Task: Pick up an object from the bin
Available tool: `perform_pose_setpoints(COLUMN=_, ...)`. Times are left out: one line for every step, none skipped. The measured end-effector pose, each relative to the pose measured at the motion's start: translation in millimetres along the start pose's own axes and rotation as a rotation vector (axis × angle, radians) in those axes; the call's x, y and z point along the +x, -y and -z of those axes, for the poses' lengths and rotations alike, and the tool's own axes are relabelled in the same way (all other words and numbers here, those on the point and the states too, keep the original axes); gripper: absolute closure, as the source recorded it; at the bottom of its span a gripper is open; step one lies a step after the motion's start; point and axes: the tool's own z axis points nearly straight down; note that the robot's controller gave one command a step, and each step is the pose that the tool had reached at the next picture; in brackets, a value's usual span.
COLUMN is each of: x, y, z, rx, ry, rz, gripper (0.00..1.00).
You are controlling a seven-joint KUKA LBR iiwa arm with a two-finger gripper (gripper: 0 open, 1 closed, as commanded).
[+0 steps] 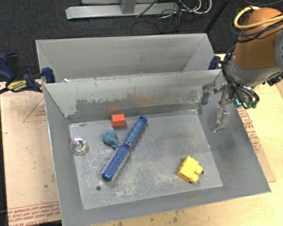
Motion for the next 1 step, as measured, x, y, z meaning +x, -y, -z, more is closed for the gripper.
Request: perform_pose_setpoints(x=50.8, y=-29.3, z=-62.3, rx=-0.001, ry=0.0, rz=0.202, gripper=0.0)
